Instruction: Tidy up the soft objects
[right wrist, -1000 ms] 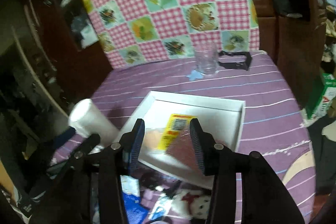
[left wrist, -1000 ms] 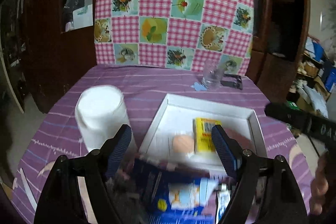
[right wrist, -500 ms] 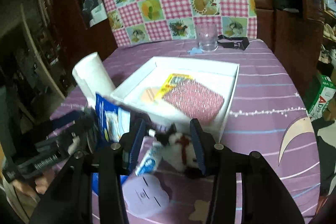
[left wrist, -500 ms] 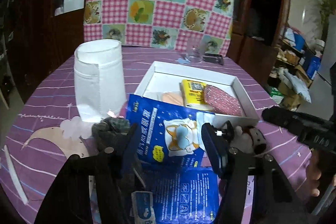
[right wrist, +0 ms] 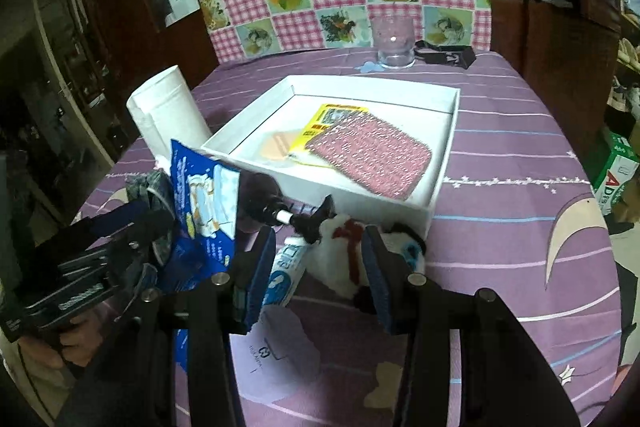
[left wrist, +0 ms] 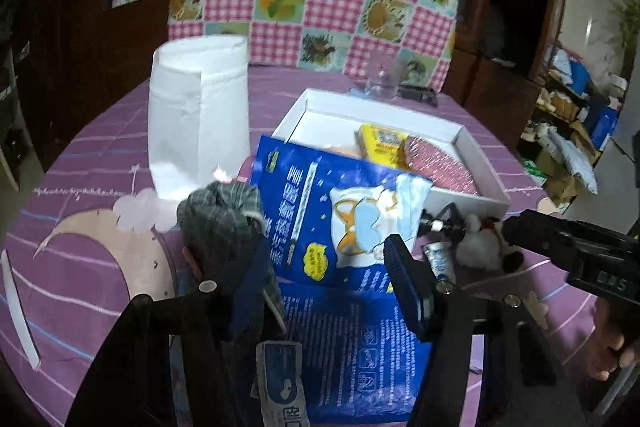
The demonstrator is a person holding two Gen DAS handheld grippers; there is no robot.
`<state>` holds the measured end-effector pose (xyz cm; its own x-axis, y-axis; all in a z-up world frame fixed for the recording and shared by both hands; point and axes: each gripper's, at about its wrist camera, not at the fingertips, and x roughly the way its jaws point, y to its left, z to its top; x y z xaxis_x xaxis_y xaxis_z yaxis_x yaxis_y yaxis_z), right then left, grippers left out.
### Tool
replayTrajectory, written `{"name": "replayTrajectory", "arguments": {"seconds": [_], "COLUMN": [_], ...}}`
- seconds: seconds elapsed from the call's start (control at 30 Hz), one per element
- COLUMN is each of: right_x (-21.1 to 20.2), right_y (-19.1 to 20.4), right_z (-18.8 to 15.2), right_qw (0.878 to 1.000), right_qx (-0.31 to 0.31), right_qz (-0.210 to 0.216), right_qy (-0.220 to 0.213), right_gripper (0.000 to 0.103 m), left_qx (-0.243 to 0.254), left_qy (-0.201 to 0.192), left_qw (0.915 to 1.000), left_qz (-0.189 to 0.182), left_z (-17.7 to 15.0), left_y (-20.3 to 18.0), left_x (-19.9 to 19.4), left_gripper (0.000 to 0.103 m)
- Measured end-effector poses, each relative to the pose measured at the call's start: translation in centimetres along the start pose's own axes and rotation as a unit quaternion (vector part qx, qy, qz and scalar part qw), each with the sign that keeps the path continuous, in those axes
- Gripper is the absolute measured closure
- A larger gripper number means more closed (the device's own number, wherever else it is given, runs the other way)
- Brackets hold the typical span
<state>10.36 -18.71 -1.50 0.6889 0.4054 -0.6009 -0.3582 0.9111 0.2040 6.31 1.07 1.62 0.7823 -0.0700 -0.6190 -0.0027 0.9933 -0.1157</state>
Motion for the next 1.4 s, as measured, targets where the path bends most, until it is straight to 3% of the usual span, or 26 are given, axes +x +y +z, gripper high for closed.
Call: {"name": "replayTrajectory", "arguments": {"seconds": [0.13, 0.2, 0.23, 0.33, 0.47, 0.63, 0.83, 0.93, 1.0, 1.07, 1.23, 1.33, 1.4], "right_x": [0.1, 0.2, 0.3, 0.5, 0.4, -0.4, 0.9, 0.8, 0.3, -0.1, 1.2, 1.8, 2.3], "right_y": [0.2, 0.1, 0.0, -0.1, -0.2, -0.3, -2.1, -2.0, -1.7, -1.8, -2.7, -3.0, -3.3], "right_z": [0.0, -0.3, -0.4, -0.7, -0.9, -0.7, -0.7, -0.9, -0.8, -0.7, -0.8, -0.9, -1.0], "right_qw": [1.000, 0.999, 0.998, 0.998, 1.000, 1.000, 0.996, 0.997, 0.999, 0.999, 0.996, 0.994, 0.993], "right_qx": [0.004, 0.007, 0.007, 0.003, 0.006, 0.008, 0.063, 0.058, 0.044, 0.039, 0.053, 0.058, 0.071], "right_qz": [-0.023, -0.052, -0.061, -0.052, -0.008, -0.001, 0.030, 0.017, -0.008, -0.027, -0.058, -0.079, -0.078], "right_qy": [0.003, 0.009, 0.011, 0.019, 0.026, 0.005, 0.047, 0.045, 0.024, 0.006, 0.028, 0.037, 0.054], "right_gripper": [0.057, 0.057, 0.057, 0.057, 0.057, 0.057, 0.057, 0.057, 0.057, 0.057, 0.057, 0.057, 0.055], "left_qx": [0.002, 0.001, 0.005, 0.011, 0.036, 0.066, 0.068, 0.061, 0.055, 0.056, 0.065, 0.074, 0.086], "left_qy": [0.004, 0.002, 0.006, 0.018, 0.016, 0.013, 0.038, 0.070, 0.095, 0.098, 0.110, 0.121, 0.126], "left_qw": [0.9994, 0.9993, 0.9993, 0.9994, 0.9991, 0.9977, 0.9968, 0.9956, 0.9939, 0.9936, 0.9917, 0.9899, 0.9883], "left_qz": [0.034, 0.039, 0.037, 0.028, 0.014, -0.005, -0.019, -0.010, -0.006, -0.002, 0.000, -0.007, 0.000], "left_z": [-0.5, -0.8, -0.9, -1.0, -1.3, -1.5, -1.9, -2.3, -2.6, -2.7, -3.1, -3.3, -3.4], "left_y": [-0.3, -0.2, -0.3, -0.4, -1.2, -2.5, -3.1, -3.0, -2.9, -3.0, -3.2, -3.5, -4.0], "left_x": [0.3, 0.5, 0.7, 1.2, 1.1, 0.8, 1.6, 2.8, 3.7, 3.8, 4.1, 4.3, 4.5], "left_gripper": [0.044, 0.058, 0.071, 0.081, 0.083, 0.083, 0.082, 0.073, 0.056, 0.029, 0.018, 0.000, 0.000]}}
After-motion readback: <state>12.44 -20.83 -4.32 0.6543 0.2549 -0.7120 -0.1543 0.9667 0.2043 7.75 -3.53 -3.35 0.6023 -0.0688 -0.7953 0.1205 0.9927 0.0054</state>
